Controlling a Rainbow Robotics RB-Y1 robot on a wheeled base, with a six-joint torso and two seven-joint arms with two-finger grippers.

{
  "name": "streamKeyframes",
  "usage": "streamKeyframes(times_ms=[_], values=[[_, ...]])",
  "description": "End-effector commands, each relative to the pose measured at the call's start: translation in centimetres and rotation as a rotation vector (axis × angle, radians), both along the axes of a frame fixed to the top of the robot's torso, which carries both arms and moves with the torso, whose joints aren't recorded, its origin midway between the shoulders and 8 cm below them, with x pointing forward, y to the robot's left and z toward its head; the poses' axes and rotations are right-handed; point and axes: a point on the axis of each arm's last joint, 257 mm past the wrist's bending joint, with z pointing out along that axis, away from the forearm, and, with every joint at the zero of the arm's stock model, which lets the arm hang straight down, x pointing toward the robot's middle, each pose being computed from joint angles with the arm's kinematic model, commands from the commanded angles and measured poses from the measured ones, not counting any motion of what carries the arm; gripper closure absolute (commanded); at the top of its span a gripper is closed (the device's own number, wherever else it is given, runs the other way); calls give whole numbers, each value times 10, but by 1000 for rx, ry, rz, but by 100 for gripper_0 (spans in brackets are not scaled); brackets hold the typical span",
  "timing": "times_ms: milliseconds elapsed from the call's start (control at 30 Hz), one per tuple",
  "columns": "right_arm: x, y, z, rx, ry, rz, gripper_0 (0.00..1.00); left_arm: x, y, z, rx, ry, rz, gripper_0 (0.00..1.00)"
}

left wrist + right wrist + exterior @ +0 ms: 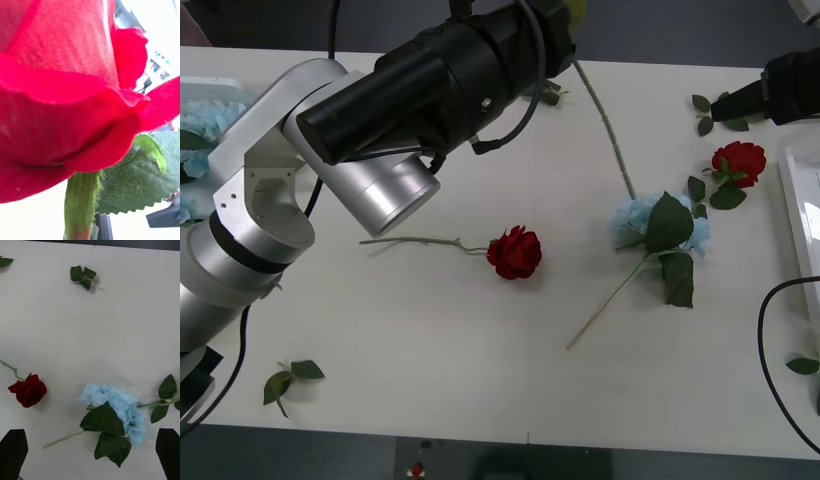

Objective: Put the red flowers into the right box and the blue flowers into the left box

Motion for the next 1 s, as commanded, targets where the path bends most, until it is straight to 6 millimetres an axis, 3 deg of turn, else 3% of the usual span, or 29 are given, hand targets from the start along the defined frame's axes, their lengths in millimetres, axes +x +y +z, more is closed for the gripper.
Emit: streamKeyframes(times_ms=[33,333,600,767,1000], values=[[-9,-1,21,-29,-105,148,0,-15,-20,27,-95,-11,-26,100],[-34,32,49,148,-165,336,0,-27,-51,27,-170,33,-16,100],[-54,51,65,274,-163,432,0,-32,-58,22,-170,38,-25,100],[-65,67,65,337,-98,460,0,-33,-59,22,-177,45,-29,100],[-70,86,49,360,36,440,0,-33,-58,22,-180,46,-28,100]])
